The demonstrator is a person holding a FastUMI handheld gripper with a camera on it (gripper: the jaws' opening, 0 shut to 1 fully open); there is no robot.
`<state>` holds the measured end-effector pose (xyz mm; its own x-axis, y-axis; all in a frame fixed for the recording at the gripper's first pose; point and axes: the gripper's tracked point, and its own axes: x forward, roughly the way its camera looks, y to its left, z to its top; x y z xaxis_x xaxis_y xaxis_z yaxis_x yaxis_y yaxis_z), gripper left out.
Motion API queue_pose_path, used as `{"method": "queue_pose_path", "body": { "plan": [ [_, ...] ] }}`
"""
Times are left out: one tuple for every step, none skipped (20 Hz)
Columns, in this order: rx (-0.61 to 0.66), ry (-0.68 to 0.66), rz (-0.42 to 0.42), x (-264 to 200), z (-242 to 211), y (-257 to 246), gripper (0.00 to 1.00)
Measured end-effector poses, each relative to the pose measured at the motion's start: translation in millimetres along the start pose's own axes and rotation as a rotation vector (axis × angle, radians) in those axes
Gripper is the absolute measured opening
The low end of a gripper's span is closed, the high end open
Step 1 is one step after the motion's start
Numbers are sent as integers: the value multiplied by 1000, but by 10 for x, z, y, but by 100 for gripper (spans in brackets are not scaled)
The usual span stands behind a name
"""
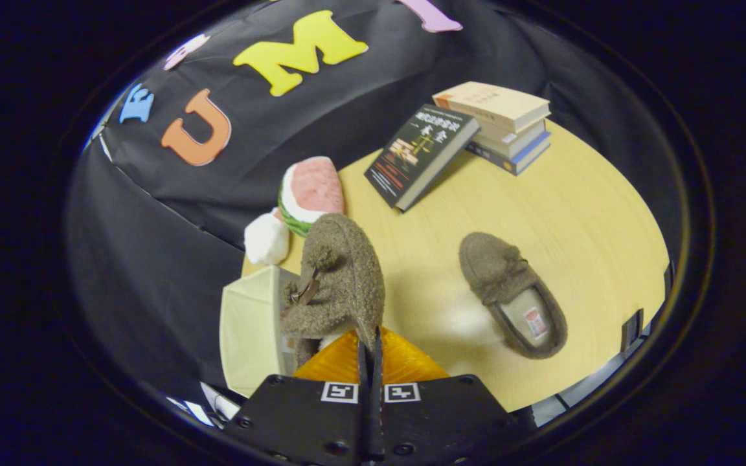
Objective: Open the storage box then place both shoes into the box .Put the left shoe in first, then the right shoe, with the right side of both shoes facing outward in a uniform manner.
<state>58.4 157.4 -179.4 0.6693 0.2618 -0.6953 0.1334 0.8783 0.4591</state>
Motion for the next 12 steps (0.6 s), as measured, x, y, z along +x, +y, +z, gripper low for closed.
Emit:
{"method": "queue_pose_path", "body": {
  "plan": [
    [-9, -30, 19, -61, 73, 212, 0],
    [-17, -56, 37, -93, 121, 418, 0],
    [-28, -74, 54, -86, 120, 624, 0],
    [-47, -86, 66, -50, 106, 808, 0],
    [-69, -88, 75, 13, 56, 987, 0],
    [-78, -81, 87, 80, -31, 1154, 0],
    [-84, -69, 101, 148, -154, 1318, 0],
    [-88, -56, 115, 229, -276, 1472, 0],
    [-92, -40, 124, 323, -407, 1596, 0],
    [-107, -18, 125, 435, -551, 1686, 0],
    [-116, 1, 123, 543, -702, 1759, 0],
    [-119, 18, 119, 651, -839, 1808, 0]
  ]
}}
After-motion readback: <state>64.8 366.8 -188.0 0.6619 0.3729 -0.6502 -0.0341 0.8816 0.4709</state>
